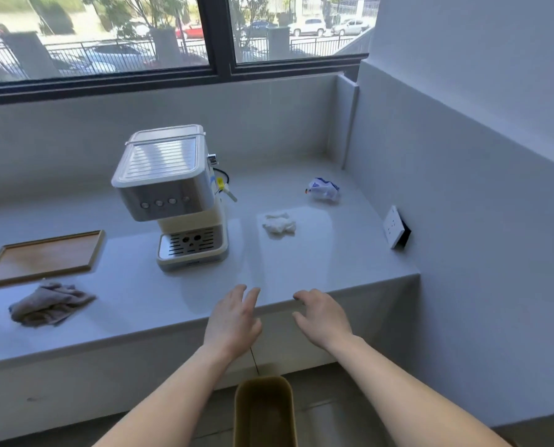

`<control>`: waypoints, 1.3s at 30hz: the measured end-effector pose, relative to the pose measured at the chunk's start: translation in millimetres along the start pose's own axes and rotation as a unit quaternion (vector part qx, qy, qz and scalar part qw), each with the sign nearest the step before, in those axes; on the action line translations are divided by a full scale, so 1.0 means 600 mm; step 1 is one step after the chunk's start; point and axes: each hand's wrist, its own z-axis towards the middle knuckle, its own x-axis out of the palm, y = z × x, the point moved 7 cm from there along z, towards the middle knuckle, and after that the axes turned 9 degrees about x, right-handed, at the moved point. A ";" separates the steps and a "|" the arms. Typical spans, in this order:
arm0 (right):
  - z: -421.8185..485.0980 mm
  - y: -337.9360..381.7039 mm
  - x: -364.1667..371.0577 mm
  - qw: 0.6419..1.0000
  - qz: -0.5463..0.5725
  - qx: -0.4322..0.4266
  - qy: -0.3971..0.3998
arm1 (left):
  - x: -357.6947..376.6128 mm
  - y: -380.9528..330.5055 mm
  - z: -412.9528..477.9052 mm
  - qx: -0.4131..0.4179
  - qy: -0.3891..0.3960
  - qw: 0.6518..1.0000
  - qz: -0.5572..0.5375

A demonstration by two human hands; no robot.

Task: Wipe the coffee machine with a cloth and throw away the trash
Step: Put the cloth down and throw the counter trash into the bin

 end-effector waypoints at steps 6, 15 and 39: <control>0.055 0.009 -0.027 1.000 0.008 0.012 -0.007 | -0.028 0.022 0.074 -0.009 0.000 1.000 -0.025; 0.198 0.026 -0.045 0.997 0.013 0.075 -0.030 | -0.022 0.068 0.226 0.031 0.012 0.998 -0.060; 0.575 -0.060 -0.192 0.972 -0.119 0.162 -0.122 | 0.064 0.076 0.519 0.063 0.062 0.996 -0.032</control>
